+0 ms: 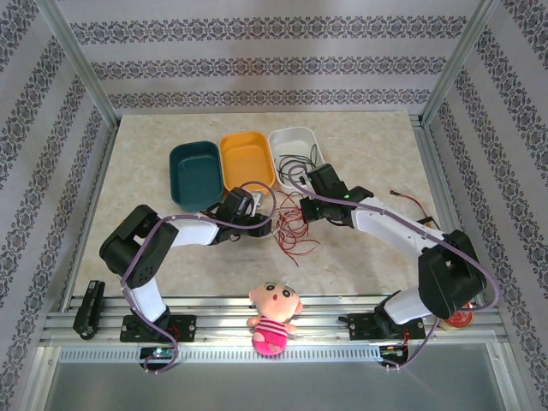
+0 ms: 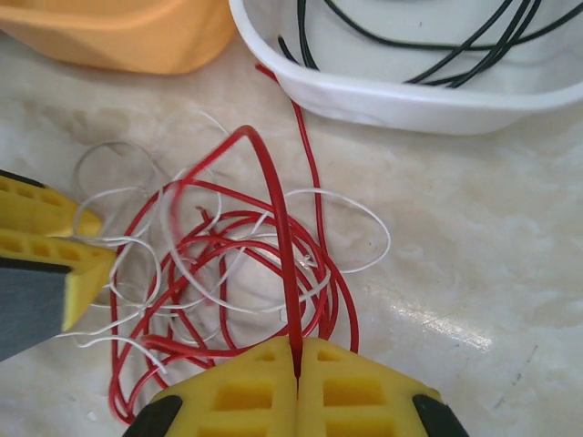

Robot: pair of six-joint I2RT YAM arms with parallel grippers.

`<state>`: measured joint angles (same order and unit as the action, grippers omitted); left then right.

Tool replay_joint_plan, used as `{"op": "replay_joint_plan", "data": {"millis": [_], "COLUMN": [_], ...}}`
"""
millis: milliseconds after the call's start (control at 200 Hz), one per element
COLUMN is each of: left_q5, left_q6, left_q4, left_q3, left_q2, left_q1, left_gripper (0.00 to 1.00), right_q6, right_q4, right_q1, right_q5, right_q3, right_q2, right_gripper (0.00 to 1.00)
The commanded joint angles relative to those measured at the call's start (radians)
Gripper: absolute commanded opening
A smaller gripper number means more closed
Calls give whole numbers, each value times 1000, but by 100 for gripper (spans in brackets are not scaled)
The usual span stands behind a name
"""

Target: Untangle the cables

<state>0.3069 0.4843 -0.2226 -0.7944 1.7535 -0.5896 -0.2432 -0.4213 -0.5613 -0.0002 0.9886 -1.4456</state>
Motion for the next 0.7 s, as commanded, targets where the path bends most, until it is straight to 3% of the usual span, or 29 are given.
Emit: {"op": "replay_joint_plan", "data": {"millis": [0, 185, 695], "left_q5": [11, 0, -32], "left_q6": [24, 37, 59], "left_q4": [-57, -67, -82], "left_q3": [-19, -11, 14], "left_q2": [3, 1, -5], "left_q1": [-7, -7, -7], "left_gripper": [29, 14, 4], "right_q6": [-32, -51, -85], "right_q4": [-34, -55, -96], "right_q1": [-14, -16, -17], "right_q5": [28, 30, 78], "right_q3": [32, 52, 121], "right_q2": [64, 132, 324], "right_gripper": [0, 0, 0]}}
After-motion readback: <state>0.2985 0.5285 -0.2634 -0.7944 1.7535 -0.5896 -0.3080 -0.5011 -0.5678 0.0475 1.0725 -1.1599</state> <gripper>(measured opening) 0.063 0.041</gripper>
